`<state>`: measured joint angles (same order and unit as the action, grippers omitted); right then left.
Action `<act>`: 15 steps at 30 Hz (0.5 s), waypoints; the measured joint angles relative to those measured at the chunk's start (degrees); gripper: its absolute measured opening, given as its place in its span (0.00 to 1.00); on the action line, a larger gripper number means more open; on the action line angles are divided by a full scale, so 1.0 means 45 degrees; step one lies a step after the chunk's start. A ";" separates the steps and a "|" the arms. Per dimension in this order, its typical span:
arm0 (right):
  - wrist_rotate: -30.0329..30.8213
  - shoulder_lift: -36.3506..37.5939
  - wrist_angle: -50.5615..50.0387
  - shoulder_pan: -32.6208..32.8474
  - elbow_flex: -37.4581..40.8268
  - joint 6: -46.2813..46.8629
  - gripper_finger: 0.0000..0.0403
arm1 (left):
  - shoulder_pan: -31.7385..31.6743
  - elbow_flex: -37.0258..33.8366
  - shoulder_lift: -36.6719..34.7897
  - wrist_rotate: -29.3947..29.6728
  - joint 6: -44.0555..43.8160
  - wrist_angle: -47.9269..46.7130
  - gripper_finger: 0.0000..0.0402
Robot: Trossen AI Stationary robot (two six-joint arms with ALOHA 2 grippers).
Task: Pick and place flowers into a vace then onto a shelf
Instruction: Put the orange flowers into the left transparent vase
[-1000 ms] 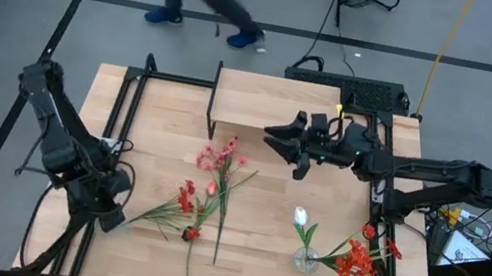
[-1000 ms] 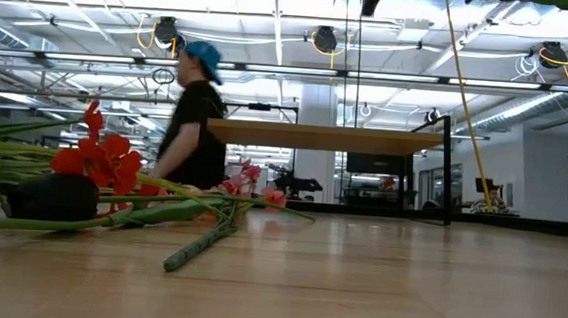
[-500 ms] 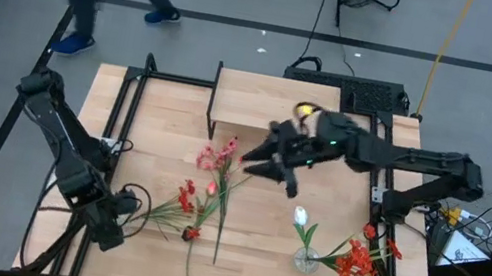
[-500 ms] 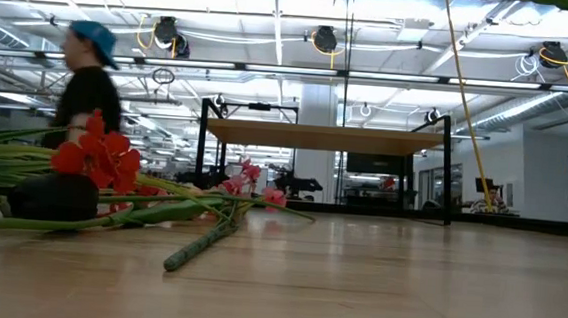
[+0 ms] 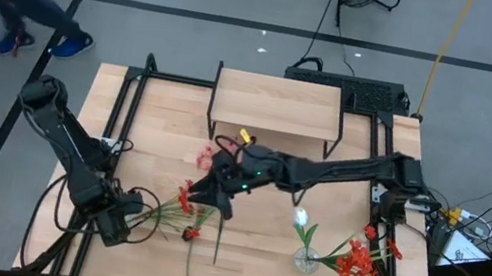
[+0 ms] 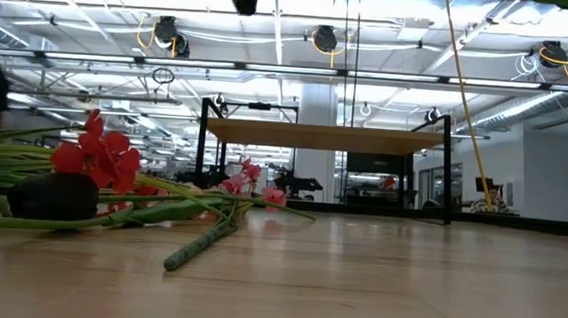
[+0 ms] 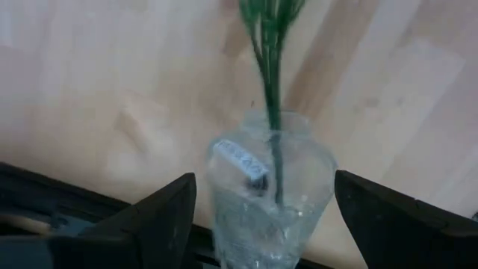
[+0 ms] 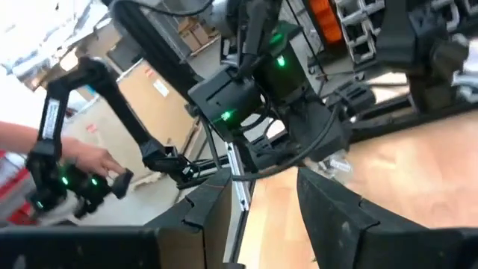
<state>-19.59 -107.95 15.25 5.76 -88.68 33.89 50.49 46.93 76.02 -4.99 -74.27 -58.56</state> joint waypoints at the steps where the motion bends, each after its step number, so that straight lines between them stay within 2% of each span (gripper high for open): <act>1: 0.0005 -0.0166 0.0208 -0.0004 0.0000 0.0191 0.36 | -0.0051 -0.0209 0.0033 -0.0225 0.0180 0.0250 0.80; 11: -0.0105 -0.1169 0.0382 -0.0004 -0.0011 0.0590 0.36 | -0.0668 -0.1985 0.0067 -0.0614 0.0406 0.2712 0.80; 15: -0.1656 -0.1648 0.0335 0.0021 0.0000 0.0765 0.36 | -0.0853 -0.2624 0.0090 -0.1368 0.0485 0.3419 0.80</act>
<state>-27.05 -115.37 16.76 5.85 -88.68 37.34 46.65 35.12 76.43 -11.14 -72.08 -43.17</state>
